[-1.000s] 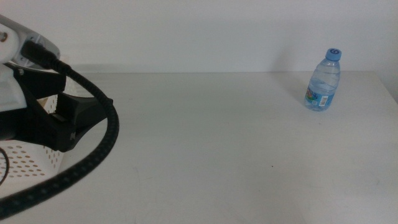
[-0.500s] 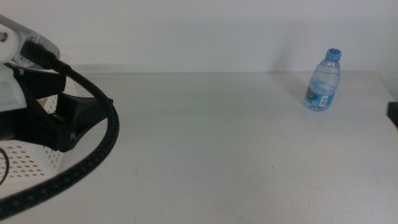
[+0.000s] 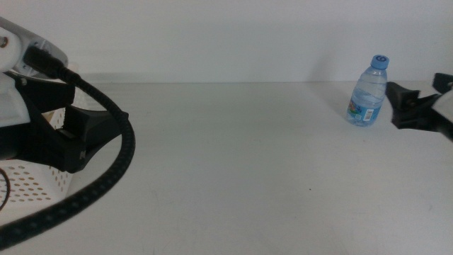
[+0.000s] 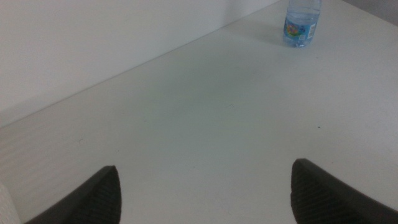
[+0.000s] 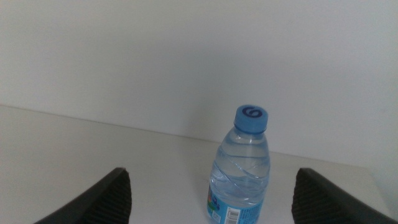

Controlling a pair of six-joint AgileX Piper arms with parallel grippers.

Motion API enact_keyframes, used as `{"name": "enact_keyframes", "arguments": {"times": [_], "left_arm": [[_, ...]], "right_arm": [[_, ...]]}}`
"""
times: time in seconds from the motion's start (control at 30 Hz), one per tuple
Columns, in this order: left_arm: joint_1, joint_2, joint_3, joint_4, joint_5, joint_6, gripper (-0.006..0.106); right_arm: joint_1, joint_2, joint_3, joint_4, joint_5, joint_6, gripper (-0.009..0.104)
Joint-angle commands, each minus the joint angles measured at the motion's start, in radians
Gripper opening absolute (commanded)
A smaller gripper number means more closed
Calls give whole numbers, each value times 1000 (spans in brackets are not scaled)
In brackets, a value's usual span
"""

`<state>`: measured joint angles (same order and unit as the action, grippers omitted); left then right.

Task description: Use arms to grab the bottles and put them into the dustbin to the left of the table.

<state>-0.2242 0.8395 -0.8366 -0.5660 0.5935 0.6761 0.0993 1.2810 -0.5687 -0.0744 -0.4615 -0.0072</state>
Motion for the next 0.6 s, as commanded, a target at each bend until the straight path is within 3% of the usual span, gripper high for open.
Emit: {"name": "enact_keyframes", "arguments": {"times": [0.0, 0.27, 0.57], "left_arm": [[-5, -8, -28, -32, -57, -4, 90], [-5, -8, -28, -32, -57, -4, 90], [-5, -8, -28, -32, -57, -4, 90]], "right_arm": [[-5, 65, -44, 29, -178, -22, 68], [-22, 304, -225, 119, -195, -114, 68], [-25, 510, -402, 129, -197, -114, 68]]}}
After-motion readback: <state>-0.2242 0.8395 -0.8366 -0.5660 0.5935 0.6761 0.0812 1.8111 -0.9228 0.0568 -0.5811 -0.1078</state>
